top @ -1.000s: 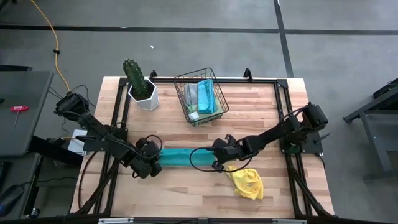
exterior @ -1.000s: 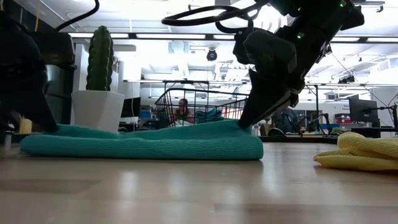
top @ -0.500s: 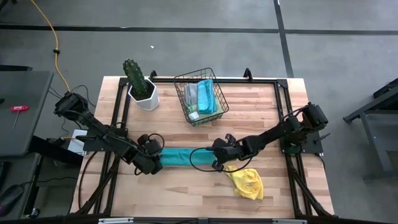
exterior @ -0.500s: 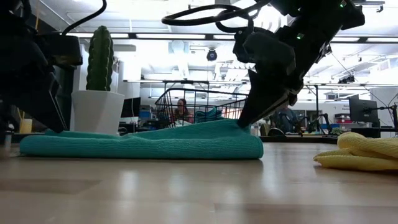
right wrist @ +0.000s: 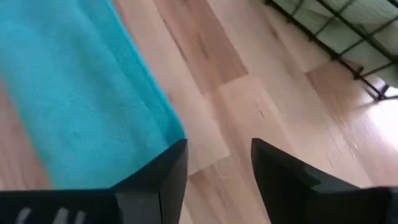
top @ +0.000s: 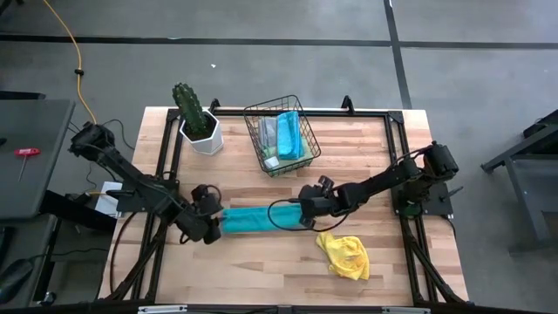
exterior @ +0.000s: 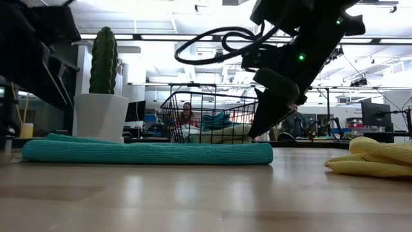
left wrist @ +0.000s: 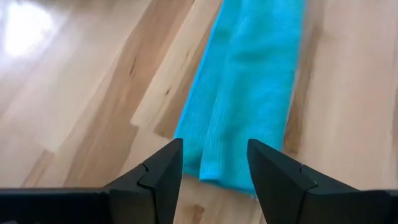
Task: Fold microfiber towels
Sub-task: Fold the blue microfiber cloth
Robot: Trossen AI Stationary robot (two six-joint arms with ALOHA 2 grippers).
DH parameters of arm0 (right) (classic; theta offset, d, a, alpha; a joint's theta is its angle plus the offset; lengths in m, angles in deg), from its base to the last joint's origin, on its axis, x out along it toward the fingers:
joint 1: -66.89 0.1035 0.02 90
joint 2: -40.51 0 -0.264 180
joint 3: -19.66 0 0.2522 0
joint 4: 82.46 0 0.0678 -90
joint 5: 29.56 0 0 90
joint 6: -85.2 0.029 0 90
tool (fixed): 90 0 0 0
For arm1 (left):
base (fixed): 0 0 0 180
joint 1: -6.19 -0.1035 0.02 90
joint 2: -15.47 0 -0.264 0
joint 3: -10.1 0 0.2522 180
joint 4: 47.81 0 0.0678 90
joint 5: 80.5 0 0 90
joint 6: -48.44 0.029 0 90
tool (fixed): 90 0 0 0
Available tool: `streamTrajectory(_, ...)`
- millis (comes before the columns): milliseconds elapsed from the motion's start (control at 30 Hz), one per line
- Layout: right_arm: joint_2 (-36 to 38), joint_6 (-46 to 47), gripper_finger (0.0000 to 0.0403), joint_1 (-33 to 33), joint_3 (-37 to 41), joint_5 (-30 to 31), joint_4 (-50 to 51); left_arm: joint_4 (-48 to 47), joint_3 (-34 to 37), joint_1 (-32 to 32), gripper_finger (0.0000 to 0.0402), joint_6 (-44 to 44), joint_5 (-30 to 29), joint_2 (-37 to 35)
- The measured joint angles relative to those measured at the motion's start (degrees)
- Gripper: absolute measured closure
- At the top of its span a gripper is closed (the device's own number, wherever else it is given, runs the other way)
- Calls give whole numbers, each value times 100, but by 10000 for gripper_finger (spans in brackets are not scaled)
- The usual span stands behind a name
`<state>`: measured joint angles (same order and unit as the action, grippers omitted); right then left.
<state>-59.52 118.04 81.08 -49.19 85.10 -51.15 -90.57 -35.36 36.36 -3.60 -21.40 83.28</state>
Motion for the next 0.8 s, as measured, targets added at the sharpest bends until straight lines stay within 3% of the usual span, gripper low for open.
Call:
streamTrajectory(200, 0, -414, 226, 256, 191, 63, -272, 501, 2, 621, 232, 190, -804, 218)
streamTrajectory(367, 198, 213, 226, 517, 628, 36, -461, 1044, 2, 1093, 232, 296, -810, 598)
streamTrajectory(500, 740, 1063, 226, 744, 1076, 33, -724, 1288, 2, 1362, 232, 744, -141, 786)
streamTrajectory(600, 1250, 2426, 226, 834, 1466, 36, -1027, 1447, 2, 1466, 232, 1084, 27, 773)
streamTrajectory(667, 1474, 3300, 226, 818, 1710, 77, -1366, 1469, 2, 1466, 232, 1398, -50, 630)
streamTrajectory(800, 1624, 3968, 226, 650, 2032, -302, -2070, 1571, 2, 1375, 232, 1891, -675, 331)
